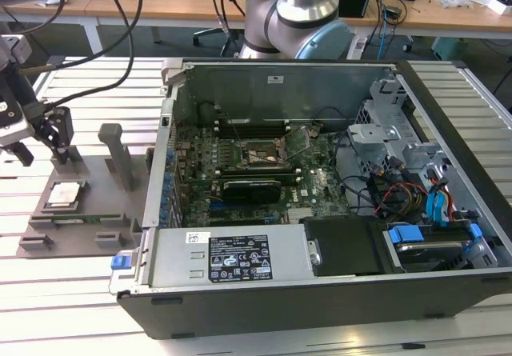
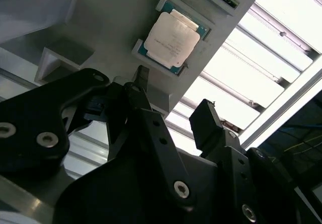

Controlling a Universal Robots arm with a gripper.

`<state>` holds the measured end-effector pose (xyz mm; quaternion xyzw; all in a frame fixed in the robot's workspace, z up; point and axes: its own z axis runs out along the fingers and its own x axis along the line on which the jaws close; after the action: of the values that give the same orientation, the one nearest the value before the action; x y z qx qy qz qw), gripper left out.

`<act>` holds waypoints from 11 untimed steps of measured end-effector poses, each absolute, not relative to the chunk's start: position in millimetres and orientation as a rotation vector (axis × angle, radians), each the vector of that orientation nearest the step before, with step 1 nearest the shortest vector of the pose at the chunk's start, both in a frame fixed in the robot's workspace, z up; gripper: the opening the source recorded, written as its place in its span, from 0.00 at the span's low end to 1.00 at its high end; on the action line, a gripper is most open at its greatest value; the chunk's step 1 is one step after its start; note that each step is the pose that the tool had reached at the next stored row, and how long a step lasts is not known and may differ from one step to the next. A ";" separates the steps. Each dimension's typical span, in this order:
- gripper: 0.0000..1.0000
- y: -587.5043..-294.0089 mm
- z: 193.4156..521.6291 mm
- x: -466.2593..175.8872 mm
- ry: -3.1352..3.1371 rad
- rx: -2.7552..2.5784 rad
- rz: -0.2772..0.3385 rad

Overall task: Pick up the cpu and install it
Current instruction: 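Pick up the cpu and move it towards the insertion slot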

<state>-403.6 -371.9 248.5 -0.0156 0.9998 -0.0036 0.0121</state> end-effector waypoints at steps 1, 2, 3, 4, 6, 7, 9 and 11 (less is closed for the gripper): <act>0.60 -371.9 248.1 -403.7 3.117 -0.049 -0.011; 0.60 -371.9 247.5 -403.6 3.117 -0.049 -0.011; 0.60 -371.9 247.0 -403.6 3.117 -0.049 -0.011; 0.60 -371.9 246.0 -403.6 3.117 -0.049 -0.011; 0.60 -371.9 243.3 -403.6 3.117 -0.049 -0.011; 0.60 -371.9 242.2 -403.6 3.117 -0.049 -0.011; 0.60 -371.9 240.0 -403.7 3.117 -0.049 -0.011; 0.60 -371.9 237.2 -403.6 3.117 -0.049 -0.011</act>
<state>-403.6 -371.9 237.2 -0.0156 0.9998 -0.0037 0.0120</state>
